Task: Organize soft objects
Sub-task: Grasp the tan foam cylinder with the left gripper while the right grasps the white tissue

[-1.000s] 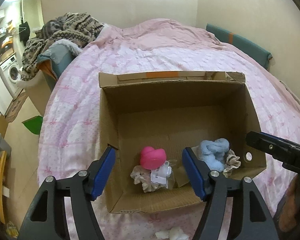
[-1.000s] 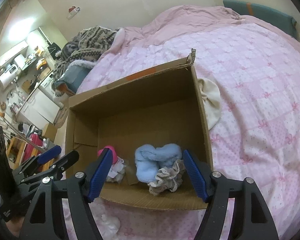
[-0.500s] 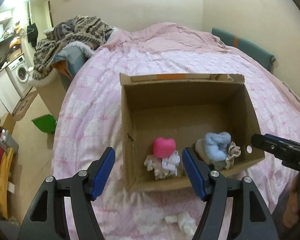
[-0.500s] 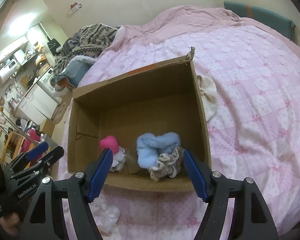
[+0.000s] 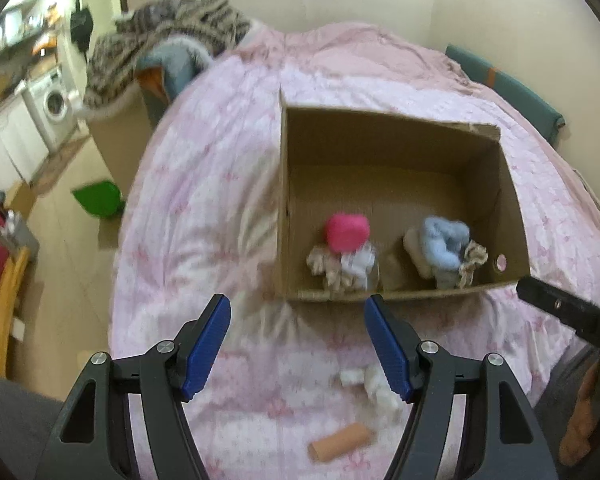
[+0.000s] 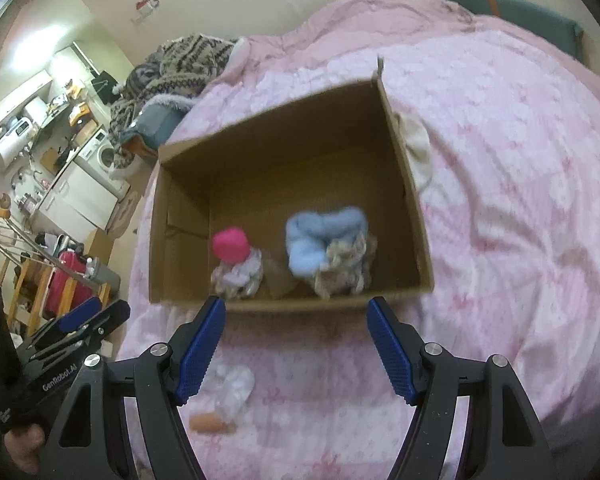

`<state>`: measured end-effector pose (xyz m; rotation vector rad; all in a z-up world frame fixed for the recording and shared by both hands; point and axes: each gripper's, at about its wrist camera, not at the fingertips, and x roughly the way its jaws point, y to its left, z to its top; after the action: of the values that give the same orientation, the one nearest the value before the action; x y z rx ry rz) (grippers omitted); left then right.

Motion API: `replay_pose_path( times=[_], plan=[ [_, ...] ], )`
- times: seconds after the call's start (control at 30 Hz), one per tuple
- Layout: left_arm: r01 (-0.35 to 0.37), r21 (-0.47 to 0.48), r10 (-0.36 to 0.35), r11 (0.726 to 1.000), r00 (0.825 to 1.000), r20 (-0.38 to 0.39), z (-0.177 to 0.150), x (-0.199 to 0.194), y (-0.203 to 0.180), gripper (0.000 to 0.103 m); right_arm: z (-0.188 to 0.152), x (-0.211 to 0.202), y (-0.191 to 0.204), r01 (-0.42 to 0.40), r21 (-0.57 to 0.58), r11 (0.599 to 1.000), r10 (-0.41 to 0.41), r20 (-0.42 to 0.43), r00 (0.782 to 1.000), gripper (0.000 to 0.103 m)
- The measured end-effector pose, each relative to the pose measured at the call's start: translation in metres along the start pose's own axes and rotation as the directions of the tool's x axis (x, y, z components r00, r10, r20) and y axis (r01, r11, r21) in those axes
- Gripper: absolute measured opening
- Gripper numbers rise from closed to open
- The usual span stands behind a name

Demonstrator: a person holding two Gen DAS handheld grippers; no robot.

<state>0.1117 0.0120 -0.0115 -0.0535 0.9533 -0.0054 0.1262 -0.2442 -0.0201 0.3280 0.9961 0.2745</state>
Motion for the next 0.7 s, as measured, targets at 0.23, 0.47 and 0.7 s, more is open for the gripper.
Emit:
replay_pose_path(
  times=[0.23, 0.47, 0.7],
  plan=[
    [0.000, -0.052, -0.010, 0.999, 0.982, -0.190, -0.018, 0.032, 0.012, 0.067, -0.024, 0.020, 0.001, 0.007, 0.052, 0.999, -0.002, -0.113, 0.994, 0.077],
    [0.047, -0.067, -0.071, 0.997, 0.907, -0.415, -0.047, 0.070, 0.000, 0.067, -0.028, 0.036, -0.001, 0.016, 0.065, 0.998, -0.004, -0.171, 0.985, 0.077],
    [0.096, -0.024, -0.093, 0.995, 0.823, -0.561, -0.076, 0.094, -0.017, 0.055, -0.029, 0.046, -0.002, 0.012, 0.083, 0.996, 0.005, -0.200, 0.980, 0.077]
  ],
)
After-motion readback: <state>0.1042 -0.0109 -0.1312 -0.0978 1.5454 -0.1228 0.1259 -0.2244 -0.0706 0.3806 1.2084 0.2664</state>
